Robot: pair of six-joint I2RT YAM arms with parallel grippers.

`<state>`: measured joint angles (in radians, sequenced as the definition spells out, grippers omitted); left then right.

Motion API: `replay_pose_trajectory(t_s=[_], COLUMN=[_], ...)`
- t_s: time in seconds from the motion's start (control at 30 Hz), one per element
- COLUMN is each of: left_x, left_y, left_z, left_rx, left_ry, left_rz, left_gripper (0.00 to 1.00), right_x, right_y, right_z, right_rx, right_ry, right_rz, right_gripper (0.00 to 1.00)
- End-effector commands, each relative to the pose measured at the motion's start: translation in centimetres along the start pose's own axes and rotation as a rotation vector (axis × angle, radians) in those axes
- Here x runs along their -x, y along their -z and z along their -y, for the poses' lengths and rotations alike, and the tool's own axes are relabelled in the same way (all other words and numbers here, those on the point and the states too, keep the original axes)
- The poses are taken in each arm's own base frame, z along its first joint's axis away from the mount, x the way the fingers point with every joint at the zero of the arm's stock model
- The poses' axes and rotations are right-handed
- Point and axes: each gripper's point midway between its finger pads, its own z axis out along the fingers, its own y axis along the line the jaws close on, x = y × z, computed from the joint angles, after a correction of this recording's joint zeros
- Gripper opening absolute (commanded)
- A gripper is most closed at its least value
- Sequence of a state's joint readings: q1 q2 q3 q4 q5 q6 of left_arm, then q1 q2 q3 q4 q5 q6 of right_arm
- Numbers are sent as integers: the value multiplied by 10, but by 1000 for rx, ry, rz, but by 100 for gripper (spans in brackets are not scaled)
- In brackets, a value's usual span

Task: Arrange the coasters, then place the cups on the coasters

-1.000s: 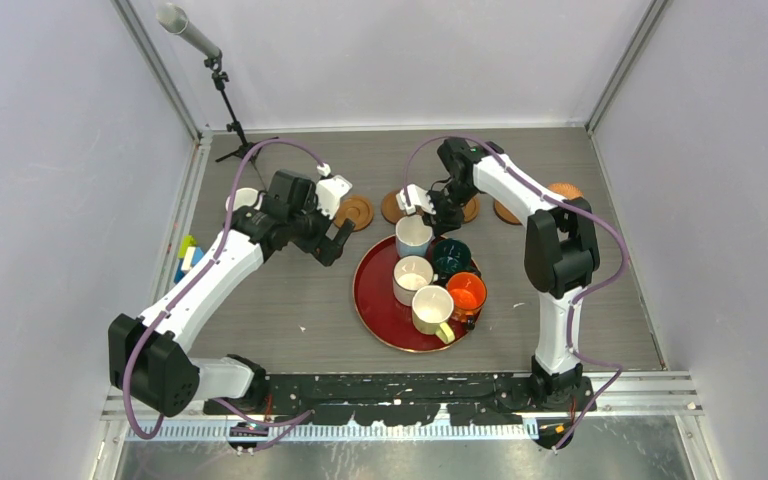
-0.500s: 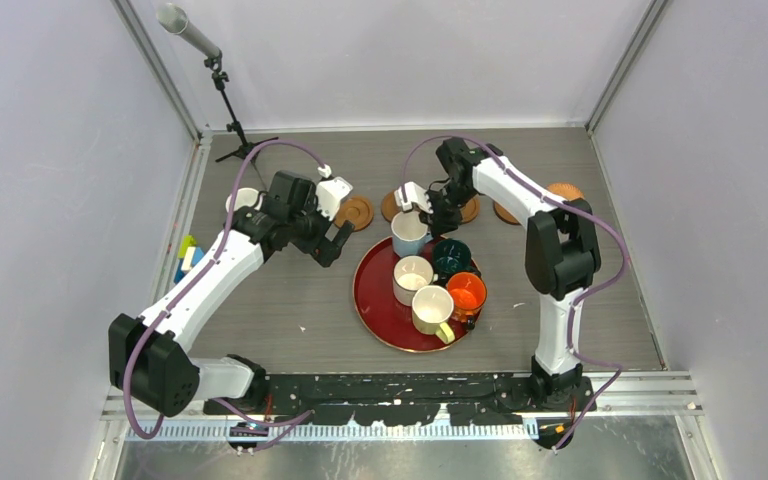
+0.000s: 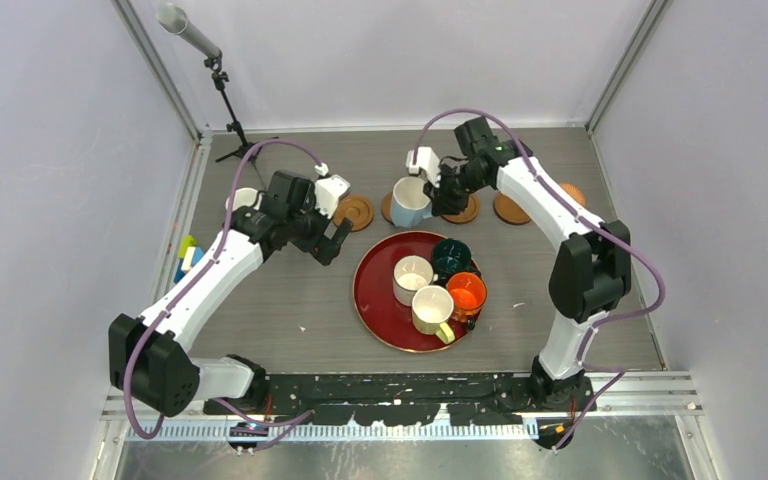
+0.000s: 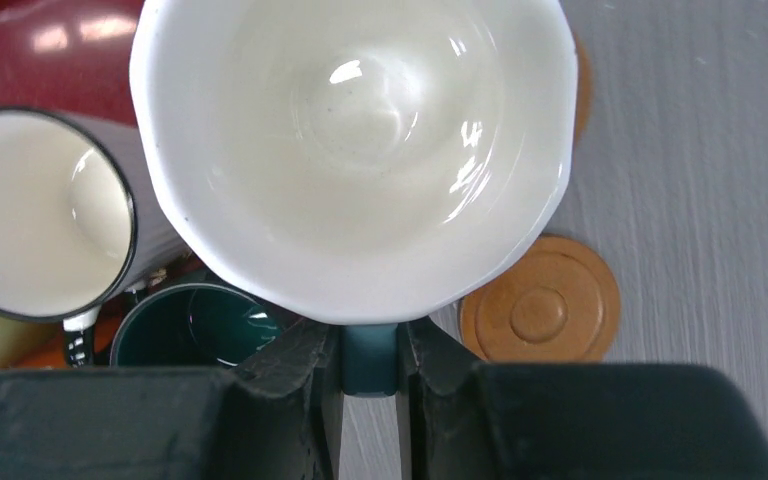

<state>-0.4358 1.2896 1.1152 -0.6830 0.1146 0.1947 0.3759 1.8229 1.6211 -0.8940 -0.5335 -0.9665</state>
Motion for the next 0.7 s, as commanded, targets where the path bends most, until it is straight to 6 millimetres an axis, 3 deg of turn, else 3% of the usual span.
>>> replay_pose_trajectory(t_s=[0.0,0.13,0.3,0.47,0.67], left_x=[35,56,76,80,86], left_y=[10,10,10,7,7], left_z=[-12,-20,-33,-33,-38], left_rx=[52,75,118,109,126], left_ry=[53,42,28,42,35], left_rz=[114,156,192,198,204], left_gripper=[100,100,100,100,100], right_x=[43,23,-23,-79,-136], right_y=[59,99,158,209,231], right_z=[47,84,113,118,112], right_rx=[-284,-533,-842,-1122,-1206], right_ry=[-190,-435,-749,-970,-1176], right_rz=[176,180,184,132,108], right_gripper=[1,1,0,0,1])
